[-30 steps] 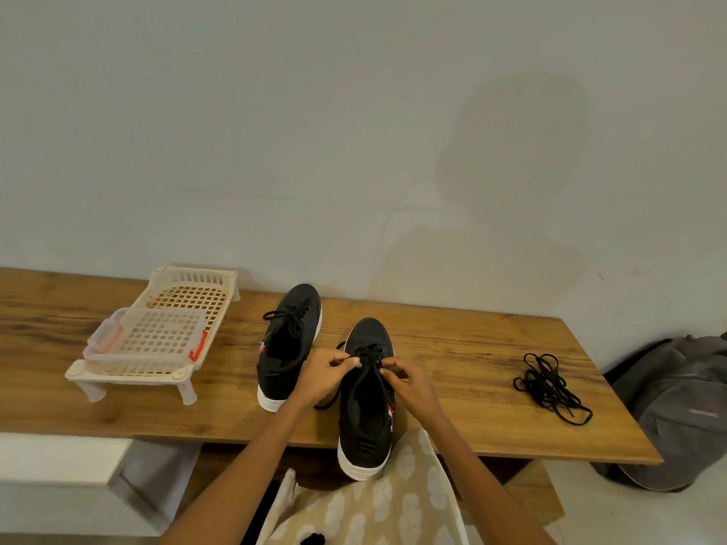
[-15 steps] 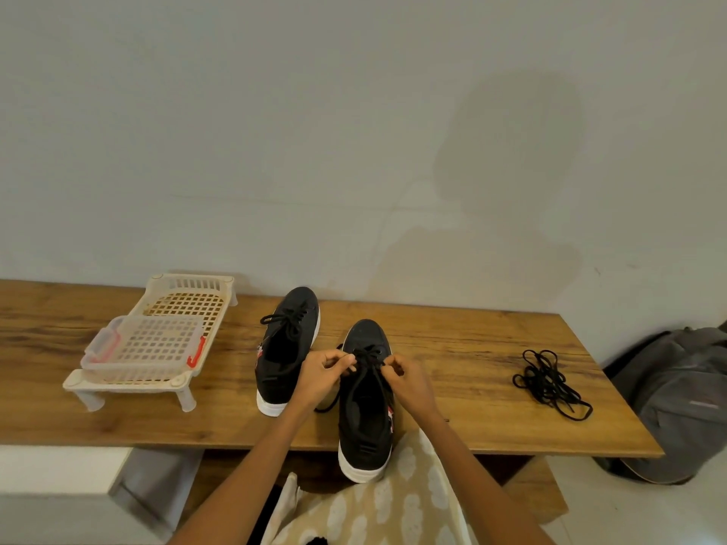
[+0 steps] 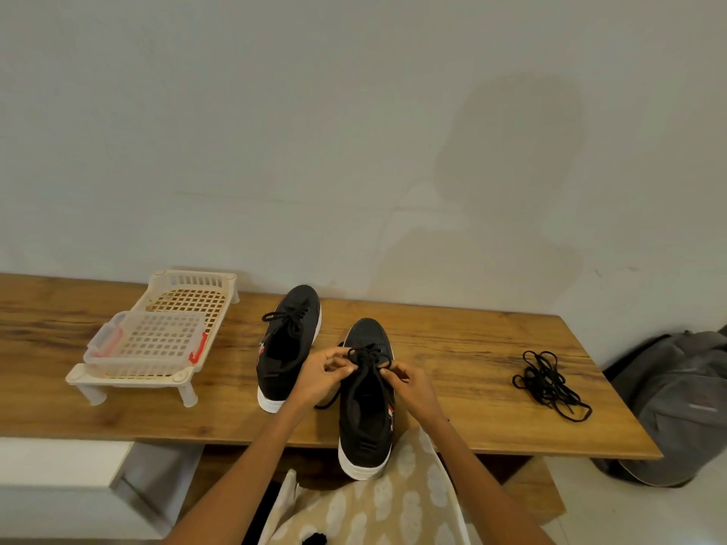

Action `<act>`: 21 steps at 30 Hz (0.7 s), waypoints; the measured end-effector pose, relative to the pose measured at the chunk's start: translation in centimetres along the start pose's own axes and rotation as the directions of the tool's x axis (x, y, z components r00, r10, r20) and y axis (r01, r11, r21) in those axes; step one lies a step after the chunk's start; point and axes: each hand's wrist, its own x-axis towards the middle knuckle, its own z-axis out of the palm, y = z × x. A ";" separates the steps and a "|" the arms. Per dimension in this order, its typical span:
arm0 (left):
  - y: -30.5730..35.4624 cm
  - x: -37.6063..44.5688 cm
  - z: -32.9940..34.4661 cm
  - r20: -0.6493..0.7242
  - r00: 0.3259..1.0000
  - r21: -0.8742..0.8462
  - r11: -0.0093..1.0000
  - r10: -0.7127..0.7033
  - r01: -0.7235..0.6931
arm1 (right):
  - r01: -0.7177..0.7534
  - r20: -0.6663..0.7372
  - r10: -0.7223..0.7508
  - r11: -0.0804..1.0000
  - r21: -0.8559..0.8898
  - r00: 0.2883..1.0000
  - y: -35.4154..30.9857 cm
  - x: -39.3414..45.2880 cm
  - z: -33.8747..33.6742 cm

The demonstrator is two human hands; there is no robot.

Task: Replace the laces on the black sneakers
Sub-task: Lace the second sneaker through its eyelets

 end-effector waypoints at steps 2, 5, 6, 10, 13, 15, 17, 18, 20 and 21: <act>0.1 0.0 0.2 -0.028 1.000 -0.001 1.000 0.001 -0.001 | -0.014 -0.012 0.014 1.000 0.000 1.000 -0.3 0.0 0.0; -0.1 0.2 0.2 -0.002 1.000 0.024 1.000 -0.008 0.008 | -0.044 -0.044 0.043 0.999 -0.008 0.998 -0.1 0.1 0.2; -0.2 0.2 0.3 0.007 1.000 0.037 0.999 -0.003 0.003 | -0.054 -0.049 0.054 0.998 -0.009 0.997 -0.1 0.1 0.3; 0.0 0.4 0.6 -0.046 0.999 0.060 0.998 -0.009 0.011 | -0.091 -0.074 0.092 0.996 0.027 0.993 -0.4 -0.1 0.3; -0.5 0.3 0.6 -0.082 0.994 -0.023 0.998 -0.066 0.065 | -0.125 -0.111 0.135 0.988 0.095 0.985 -0.9 -0.5 0.1; -0.8 0.1 0.5 -0.081 0.993 -0.046 0.996 -0.082 0.078 | -0.137 -0.105 0.150 0.983 0.121 0.983 -1.0 -0.6 0.1; -0.8 -0.2 0.4 -0.076 0.994 -0.059 0.995 -0.079 0.075 | -0.148 -0.097 0.164 0.978 0.149 0.982 -1.0 -0.6 0.1; -0.7 -0.3 0.3 -0.078 0.994 -0.070 0.995 -0.075 0.069 | -0.155 -0.097 0.173 0.974 0.167 0.980 -0.9 -0.7 0.2; -0.6 -0.6 0.3 -0.094 0.993 -0.062 0.996 -0.072 0.066 | -0.159 -0.099 0.178 0.973 0.170 0.979 -0.6 -0.8 0.5; -0.5 -0.7 0.3 -0.098 0.993 -0.039 0.997 -0.071 0.067 | -0.148 -0.096 0.163 0.978 0.148 0.982 -0.4 -0.9 0.5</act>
